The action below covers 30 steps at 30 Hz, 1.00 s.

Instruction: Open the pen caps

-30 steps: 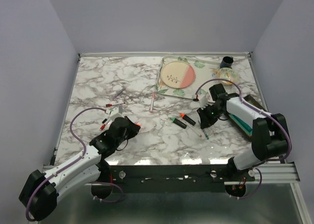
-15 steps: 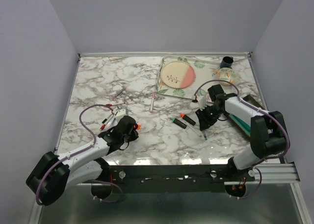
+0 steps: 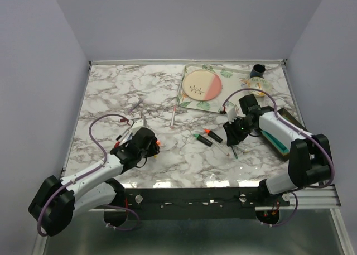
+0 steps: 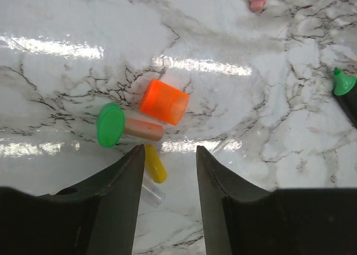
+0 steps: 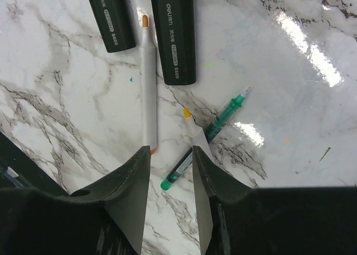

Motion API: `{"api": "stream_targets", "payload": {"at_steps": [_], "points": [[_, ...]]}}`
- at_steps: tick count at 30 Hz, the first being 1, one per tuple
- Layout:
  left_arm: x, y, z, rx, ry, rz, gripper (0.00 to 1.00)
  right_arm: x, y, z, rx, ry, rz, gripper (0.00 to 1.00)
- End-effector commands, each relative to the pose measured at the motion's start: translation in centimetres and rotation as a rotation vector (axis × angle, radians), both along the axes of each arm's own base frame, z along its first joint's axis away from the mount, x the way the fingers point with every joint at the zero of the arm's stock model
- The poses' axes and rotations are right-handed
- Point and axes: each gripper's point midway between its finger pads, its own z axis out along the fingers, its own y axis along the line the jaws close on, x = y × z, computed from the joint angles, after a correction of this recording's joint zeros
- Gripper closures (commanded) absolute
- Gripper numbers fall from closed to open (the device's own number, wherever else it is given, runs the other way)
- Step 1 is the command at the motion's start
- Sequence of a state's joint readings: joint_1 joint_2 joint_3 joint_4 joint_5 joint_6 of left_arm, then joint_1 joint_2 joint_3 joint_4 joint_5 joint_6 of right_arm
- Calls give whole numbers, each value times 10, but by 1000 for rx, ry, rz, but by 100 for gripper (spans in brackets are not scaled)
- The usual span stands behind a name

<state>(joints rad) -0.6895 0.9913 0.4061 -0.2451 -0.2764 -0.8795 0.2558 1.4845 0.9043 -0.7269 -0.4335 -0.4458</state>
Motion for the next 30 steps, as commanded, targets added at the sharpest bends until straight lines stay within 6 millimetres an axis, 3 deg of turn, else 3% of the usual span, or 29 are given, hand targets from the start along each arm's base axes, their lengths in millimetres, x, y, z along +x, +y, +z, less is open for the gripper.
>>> {"api": "stream_targets", "payload": {"at_steps": [1,4,10,14,17,23,30], "points": [[12,-10,37,-28,-83,-33,41,1,9,22,56,-71,60,57],[31,-24,60,-60,-141,-66,30,0,13,33,90,-107,88,56],[87,-60,79,-47,-172,-155,27,-1,15,43,110,-151,101,56],[141,-82,72,47,-126,-185,34,-2,15,48,116,-178,106,56],[166,-83,53,169,-62,-182,43,-1,14,51,117,-195,106,56],[182,-82,16,294,36,-193,49,-1,14,59,125,-232,106,56],[175,-77,-15,344,106,-217,59,-2,15,60,131,-233,108,56]]}}
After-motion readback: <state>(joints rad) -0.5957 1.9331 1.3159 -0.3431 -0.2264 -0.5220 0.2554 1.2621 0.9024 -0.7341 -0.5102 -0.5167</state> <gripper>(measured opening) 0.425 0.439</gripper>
